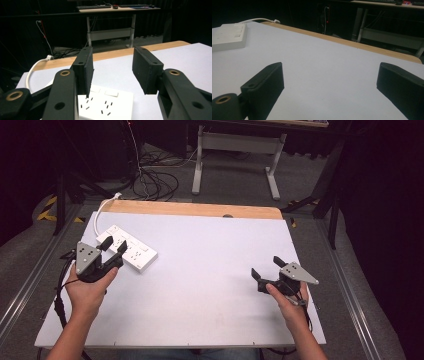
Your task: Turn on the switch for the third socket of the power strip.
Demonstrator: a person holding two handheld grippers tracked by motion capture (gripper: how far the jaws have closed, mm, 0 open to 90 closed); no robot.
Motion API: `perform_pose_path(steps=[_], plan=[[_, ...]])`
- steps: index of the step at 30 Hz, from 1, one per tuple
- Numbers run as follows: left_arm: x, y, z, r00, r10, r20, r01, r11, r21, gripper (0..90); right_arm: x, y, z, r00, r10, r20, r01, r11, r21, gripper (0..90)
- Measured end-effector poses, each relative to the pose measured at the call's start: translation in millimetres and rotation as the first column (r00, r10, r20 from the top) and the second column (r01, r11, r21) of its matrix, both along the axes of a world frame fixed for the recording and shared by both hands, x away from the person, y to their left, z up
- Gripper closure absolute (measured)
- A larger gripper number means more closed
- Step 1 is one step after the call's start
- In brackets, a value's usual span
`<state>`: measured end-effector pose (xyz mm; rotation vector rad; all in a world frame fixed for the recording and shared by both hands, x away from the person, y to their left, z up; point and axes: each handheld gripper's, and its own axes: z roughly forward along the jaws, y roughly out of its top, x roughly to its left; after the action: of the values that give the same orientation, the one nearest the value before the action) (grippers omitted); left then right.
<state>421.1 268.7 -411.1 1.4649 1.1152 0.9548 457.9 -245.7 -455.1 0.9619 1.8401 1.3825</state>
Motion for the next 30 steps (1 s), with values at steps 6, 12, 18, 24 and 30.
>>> perform_pose_path(steps=[6,12,18,24,30], plan=[[-2.5,1.8,1.8,0.9998,0.015,0.009,-0.015,0.9997,-0.018,51.0,-0.6,0.3,0.2,1.0,0.0,0.001,0.0,1.0,0.0,7.7],[-6.4,-0.4,2.0,1.0,0.0,0.007,0.0,1.0,-0.004,48.7,-0.4,0.1,0.0,1.0,-0.003,-0.001,0.003,1.0,0.0,7.6],[-5.8,-1.7,2.9,1.0,0.0,0.01,0.0,0.9999,-0.015,45.8,-1.4,-0.4,0.1,1.0,-0.004,0.0,0.004,1.0,-0.001,7.6],[-4.6,-2.4,3.3,1.0,0.008,0.002,-0.008,0.9997,-0.021,40.2,-1.5,-1.6,-0.3,0.9999,-0.01,-0.003,0.01,1.0,-0.001,7.6],[-5.8,-2.1,3.8,0.9998,0.021,-0.004,-0.021,0.999,-0.038,36.1,-1.1,-1.7,-0.6,1.0,-0.008,-0.003,0.008,1.0,0.001,7.6]])
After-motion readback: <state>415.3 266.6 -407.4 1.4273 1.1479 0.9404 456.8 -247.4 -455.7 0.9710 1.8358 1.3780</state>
